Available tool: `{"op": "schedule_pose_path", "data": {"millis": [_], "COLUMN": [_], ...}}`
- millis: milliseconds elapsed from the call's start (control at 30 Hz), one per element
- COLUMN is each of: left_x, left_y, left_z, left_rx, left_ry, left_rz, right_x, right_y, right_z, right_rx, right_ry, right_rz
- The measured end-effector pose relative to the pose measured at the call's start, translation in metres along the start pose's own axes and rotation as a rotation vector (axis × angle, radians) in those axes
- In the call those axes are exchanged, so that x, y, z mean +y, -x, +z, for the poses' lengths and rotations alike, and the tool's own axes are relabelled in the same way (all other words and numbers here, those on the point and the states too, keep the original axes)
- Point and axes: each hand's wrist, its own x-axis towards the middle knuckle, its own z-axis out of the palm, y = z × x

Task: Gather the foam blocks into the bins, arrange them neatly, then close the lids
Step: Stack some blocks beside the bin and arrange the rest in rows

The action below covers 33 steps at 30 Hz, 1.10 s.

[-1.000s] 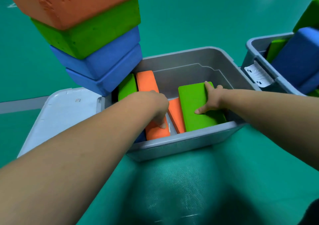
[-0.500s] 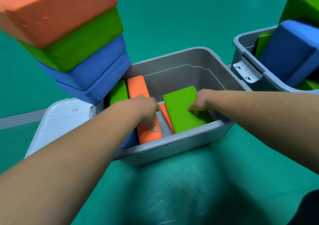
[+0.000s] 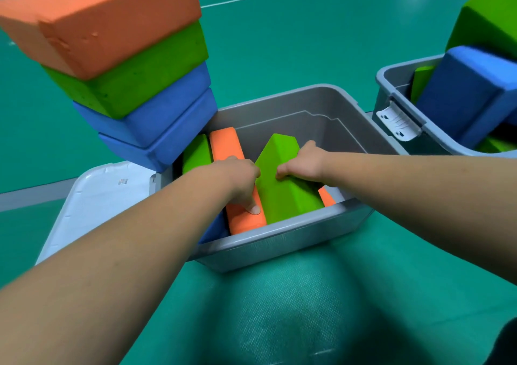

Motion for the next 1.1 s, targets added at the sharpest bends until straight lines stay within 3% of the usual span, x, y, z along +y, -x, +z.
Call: {"op": "schedule_pose_path", "data": {"millis": [67, 200, 333, 533, 667, 900, 1100], "left_x": [-0.002, -0.004, 0.001, 0.003, 0.002, -0.006, -0.010], "left_y": [0.002, 0.002, -0.006, -0.021, -0.030, -0.038, -0.039], "left_z": [-0.003, -0.014, -0.014, 0.004, 0.010, 0.014, 0.029], "left_rx": [0.003, 0.172, 0.330, 0.448, 0.509, 0.516, 0.537], "left_ry": [0.120, 0.814, 1.022, 0.880, 0.785, 0.830, 0.873], "left_rz": [-0.031, -0.115, -0.205, -0.219, -0.206, -0.123, -0.146], "right_x": [-0.004, -0.002, 0.014, 0.027, 0.030, 0.043, 0.047], "right_y": [0.001, 0.005, 0.008, -0.008, -0.027, -0.072, -0.096], "right_z": [0.002, -0.004, -0.020, -0.035, -0.030, -0.019, -0.002], "right_rx": [0.033, -0.142, -0.362, -0.376, -0.249, -0.146, -0.094], "right_ry": [-0.026, -0.201, -0.266, -0.170, 0.123, 0.603, 0.681], "right_rz": [-0.051, -0.163, -0.177, -0.181, -0.149, -0.197, -0.283]}}
